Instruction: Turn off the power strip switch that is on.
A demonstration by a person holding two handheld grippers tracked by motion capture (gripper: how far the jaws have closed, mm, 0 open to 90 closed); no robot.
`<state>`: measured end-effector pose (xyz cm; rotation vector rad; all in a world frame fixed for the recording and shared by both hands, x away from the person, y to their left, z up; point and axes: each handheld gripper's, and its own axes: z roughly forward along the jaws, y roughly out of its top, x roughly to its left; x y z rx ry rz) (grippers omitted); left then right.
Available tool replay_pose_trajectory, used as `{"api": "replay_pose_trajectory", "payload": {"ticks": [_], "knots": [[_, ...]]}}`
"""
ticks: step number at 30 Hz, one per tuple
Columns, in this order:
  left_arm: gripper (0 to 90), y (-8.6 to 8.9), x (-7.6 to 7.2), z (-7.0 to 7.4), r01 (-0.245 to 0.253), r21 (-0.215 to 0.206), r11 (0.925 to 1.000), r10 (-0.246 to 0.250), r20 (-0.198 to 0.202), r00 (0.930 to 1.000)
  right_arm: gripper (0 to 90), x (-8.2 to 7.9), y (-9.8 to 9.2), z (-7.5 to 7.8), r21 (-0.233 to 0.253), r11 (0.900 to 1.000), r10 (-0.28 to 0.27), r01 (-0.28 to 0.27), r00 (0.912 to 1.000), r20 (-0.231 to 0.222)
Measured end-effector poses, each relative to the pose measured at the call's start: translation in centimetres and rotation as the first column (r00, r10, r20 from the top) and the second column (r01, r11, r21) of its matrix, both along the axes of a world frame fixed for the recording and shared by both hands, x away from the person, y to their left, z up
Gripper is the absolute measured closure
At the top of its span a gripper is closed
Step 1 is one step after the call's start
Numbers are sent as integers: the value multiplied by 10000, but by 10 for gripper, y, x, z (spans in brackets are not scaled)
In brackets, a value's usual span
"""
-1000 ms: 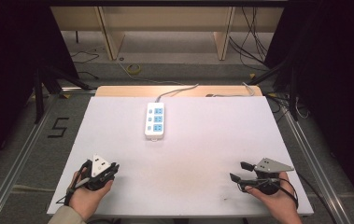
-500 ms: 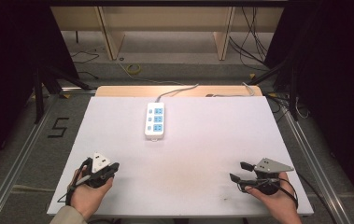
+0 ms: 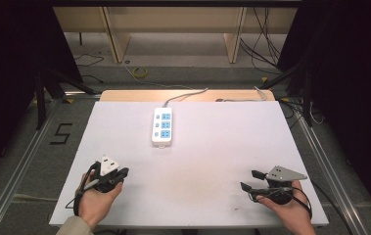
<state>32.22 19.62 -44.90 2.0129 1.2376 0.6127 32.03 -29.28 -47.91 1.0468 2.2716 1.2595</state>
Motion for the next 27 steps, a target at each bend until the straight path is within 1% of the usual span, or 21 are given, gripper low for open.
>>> {"api": "replay_pose_trajectory", "payload": {"ticks": [16, 19, 23, 25, 27], "knots": [[896, -11, 12, 7, 105, 124, 9999, -106, 84, 9999, 358, 0, 0, 0, -2, 10000, -6, 6, 10000, -19], [896, -13, 15, 8, 137, 198, 9997, -138, 38, 9999, 358, 0, 0, 0, -8, 10000, -8, 8, 10000, -15], [896, -15, 18, 9, 91, 165, 9998, -91, 49, 9999, 358, 0, 0, 0, 3, 10000, 8, -8, 10000, -14], [896, -15, 19, 10, 114, 222, 9997, -114, 15, 9999, 359, 0, 0, 0, -4, 10000, -7, 7, 10000, -9], [896, -16, 20, 10, 83, 166, 9998, -84, 17, 10000, 358, 0, 0, 0, -17, 10000, 10, -10, 10000, -10]]}}
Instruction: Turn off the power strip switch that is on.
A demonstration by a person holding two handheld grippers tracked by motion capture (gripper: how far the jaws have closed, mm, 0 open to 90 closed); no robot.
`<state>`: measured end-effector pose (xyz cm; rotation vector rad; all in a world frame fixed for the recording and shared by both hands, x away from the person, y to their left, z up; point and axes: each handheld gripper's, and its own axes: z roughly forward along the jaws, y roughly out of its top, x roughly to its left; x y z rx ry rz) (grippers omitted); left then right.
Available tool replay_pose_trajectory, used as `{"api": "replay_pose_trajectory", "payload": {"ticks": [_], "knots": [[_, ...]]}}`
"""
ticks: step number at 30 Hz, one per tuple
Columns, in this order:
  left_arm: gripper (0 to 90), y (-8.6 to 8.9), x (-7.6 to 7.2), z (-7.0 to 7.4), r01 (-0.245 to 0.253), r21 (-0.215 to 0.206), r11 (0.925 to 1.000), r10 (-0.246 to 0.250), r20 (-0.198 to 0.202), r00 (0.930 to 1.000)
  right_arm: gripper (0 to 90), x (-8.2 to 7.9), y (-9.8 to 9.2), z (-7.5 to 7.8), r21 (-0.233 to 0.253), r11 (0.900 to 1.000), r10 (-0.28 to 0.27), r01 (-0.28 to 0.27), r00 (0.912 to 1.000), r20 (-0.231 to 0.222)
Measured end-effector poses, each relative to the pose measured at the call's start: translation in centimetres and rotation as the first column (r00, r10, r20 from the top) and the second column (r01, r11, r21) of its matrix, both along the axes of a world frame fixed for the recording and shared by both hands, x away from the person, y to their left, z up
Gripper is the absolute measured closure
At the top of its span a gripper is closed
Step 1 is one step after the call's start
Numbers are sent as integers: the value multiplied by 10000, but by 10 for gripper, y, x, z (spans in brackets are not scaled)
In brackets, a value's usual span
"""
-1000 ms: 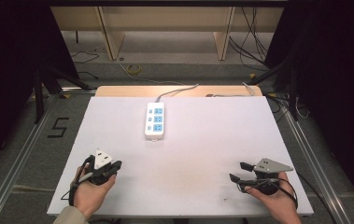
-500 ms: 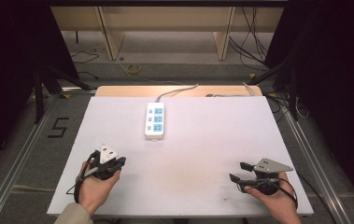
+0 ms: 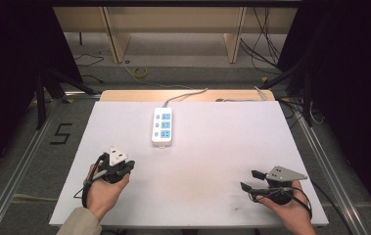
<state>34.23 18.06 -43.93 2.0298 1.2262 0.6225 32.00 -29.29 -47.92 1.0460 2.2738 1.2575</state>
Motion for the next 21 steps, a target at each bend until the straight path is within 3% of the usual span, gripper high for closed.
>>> {"api": "replay_pose_trajectory", "payload": {"ticks": [21], "knots": [[896, -12, 16, 7, 126, 176, 9998, -128, 74, 9999, 358, 0, 0, 0, 27, 10000, -9, 9, 10000, -12]]}}
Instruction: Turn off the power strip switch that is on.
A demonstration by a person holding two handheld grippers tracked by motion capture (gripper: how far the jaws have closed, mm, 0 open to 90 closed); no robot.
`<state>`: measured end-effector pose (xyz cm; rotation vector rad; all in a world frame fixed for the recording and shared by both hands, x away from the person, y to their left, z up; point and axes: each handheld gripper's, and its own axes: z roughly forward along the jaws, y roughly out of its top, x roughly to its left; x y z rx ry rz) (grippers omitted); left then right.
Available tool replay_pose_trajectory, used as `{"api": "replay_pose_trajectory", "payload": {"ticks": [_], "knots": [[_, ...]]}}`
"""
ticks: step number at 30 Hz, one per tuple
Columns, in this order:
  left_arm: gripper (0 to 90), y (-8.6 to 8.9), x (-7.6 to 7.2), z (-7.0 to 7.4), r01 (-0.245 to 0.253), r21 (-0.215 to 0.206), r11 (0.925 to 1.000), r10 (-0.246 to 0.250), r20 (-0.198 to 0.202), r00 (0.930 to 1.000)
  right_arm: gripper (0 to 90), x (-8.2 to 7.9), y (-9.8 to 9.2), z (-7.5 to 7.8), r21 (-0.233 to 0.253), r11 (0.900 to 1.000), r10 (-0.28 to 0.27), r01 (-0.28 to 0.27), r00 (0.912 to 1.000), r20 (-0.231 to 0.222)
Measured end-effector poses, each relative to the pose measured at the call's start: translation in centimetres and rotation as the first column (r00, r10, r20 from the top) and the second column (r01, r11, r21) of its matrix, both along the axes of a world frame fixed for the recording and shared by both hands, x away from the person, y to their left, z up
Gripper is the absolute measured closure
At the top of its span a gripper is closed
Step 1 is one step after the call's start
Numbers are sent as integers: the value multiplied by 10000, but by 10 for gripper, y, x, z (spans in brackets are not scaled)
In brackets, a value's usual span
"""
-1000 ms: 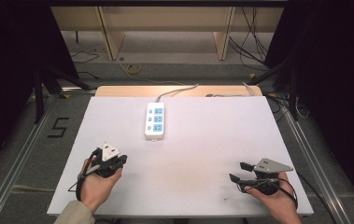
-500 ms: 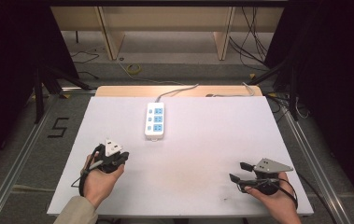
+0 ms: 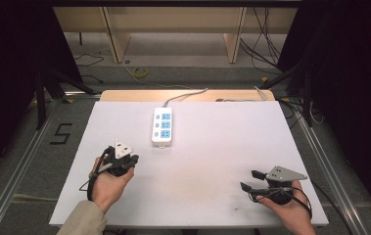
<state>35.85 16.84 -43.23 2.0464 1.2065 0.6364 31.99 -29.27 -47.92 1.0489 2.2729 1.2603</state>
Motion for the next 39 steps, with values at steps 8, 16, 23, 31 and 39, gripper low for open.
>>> {"api": "replay_pose_trajectory", "payload": {"ticks": [8, 16, 23, 31, 39], "knots": [[896, -7, 8, 2, 38, -9, 10000, -38, -22, 10000, 359, 0, 0, 0, 2, 10000, 15, -15, 10000, 4], [896, -12, 14, 3, 50, 43, 10000, -50, -4, 10000, 359, 0, 0, 0, 18, 10000, 31, -31, 10000, 12], [896, -17, 17, 3, 118, 109, 9999, -117, -29, 9999, 358, 0, 0, 0, 23, 10000, 23, -23, 10000, 15], [897, -24, 23, 3, 285, 282, 9992, -285, -33, 9996, 359, 0, 1, 0, 38, 10000, 52, -52, 10000, 9], [897, -26, 28, 3, 307, 336, 9990, -305, -59, 9995, 359, 0, 0, 0, 62, 10000, 17, -17, 10000, 39]]}}
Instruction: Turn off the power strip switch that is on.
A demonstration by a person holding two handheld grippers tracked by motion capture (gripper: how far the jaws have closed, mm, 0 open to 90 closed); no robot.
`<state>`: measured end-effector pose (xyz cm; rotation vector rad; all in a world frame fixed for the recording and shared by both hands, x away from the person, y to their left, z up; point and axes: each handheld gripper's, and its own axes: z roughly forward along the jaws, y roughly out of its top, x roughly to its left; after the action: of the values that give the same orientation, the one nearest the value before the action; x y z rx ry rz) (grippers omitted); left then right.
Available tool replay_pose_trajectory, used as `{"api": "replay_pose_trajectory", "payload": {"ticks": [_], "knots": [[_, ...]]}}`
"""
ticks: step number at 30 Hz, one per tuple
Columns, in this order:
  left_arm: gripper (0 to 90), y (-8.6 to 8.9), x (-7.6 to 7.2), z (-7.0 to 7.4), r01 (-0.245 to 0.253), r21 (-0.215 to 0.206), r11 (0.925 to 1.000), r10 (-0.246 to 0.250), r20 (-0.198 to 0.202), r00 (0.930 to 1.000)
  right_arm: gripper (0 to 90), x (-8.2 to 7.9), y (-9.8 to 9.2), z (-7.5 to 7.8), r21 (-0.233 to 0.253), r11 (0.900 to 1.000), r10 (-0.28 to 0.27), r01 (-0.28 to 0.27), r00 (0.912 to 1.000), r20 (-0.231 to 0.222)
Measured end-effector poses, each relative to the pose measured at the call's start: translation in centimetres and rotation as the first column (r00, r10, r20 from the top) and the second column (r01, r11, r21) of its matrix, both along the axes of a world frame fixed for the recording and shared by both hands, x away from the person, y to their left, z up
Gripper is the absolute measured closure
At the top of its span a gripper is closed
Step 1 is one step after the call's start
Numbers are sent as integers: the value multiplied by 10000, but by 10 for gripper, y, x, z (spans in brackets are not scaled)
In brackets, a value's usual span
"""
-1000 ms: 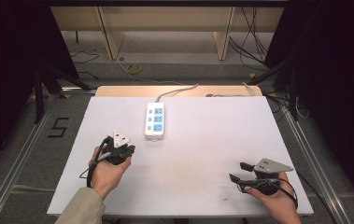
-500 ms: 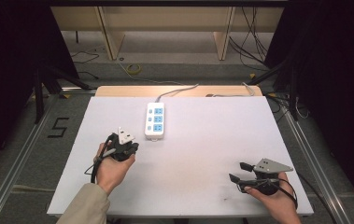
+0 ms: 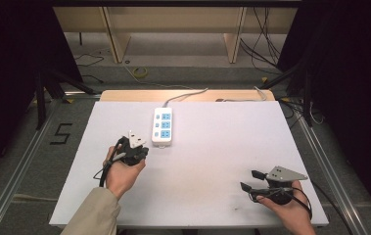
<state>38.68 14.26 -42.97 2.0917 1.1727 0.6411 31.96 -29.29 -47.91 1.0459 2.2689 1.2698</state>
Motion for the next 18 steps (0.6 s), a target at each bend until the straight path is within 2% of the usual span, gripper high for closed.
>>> {"api": "replay_pose_trajectory", "payload": {"ticks": [18], "knots": [[897, -11, 18, 4, 127, 281, 9995, -122, -198, 9997, 359, 0, 0, 0, 13, 10000, 2, -2, 10000, 0]]}}
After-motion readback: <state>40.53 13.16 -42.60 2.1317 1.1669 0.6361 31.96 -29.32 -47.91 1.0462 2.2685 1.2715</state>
